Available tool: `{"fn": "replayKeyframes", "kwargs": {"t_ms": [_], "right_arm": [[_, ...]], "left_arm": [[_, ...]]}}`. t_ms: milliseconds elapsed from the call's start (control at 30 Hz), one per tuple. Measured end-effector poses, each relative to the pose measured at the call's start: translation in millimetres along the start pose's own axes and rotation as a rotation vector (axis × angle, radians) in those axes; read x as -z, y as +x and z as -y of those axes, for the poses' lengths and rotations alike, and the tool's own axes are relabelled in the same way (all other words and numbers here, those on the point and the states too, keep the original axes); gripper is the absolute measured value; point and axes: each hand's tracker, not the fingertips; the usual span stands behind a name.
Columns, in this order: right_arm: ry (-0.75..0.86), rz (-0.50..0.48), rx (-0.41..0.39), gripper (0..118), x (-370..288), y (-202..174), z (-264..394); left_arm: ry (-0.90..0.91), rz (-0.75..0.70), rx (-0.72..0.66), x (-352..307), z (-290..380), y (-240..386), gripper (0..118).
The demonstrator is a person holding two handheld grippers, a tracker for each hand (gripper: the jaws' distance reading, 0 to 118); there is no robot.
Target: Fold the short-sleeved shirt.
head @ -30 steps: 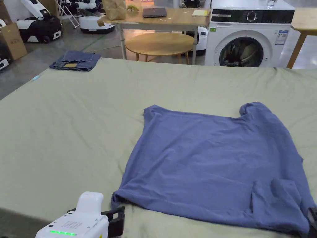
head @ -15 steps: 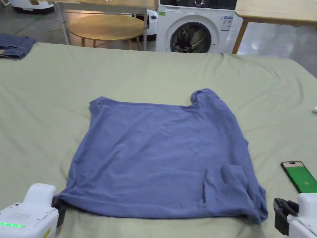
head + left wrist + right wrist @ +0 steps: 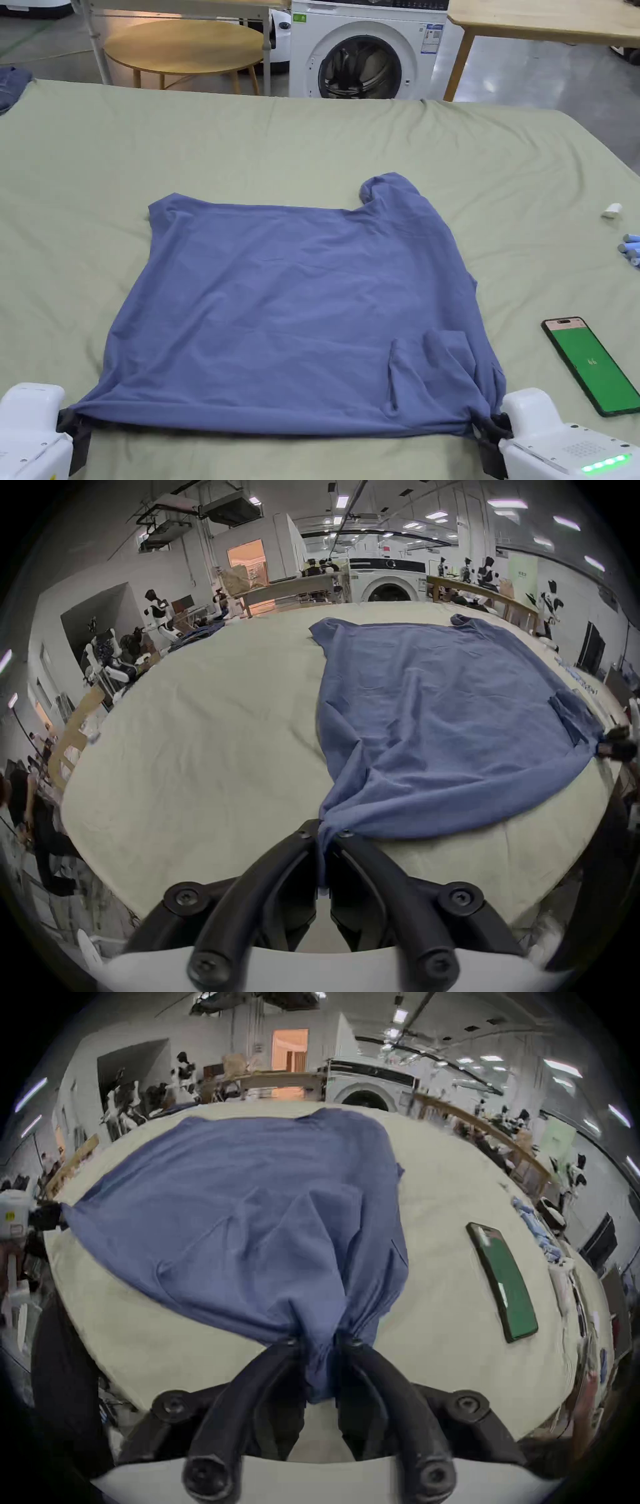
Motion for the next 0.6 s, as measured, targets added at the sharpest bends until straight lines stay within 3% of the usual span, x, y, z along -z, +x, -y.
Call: {"fn": "replayKeyframes", "kwargs": {"t_ms": [100,333,600], "right_arm": [[0.030,-0.059,0.106,13,-25.8,13.6,-10.0],[0.121,-0.050,0.122,13,-53.1,18.9,-76.3],[0.061,-0.010,0.101,13,42.2,36.2,-180.5]], "left_arm": [[0.015,-0.050,0.038,-8.5,-4.0,-3.5,0],[0.038,-0.124,0.208,-11.3,-62.4,-0.1,0],[-0.139,-0.061,0.242,78.2,-166.2,-2.5,0]]}}
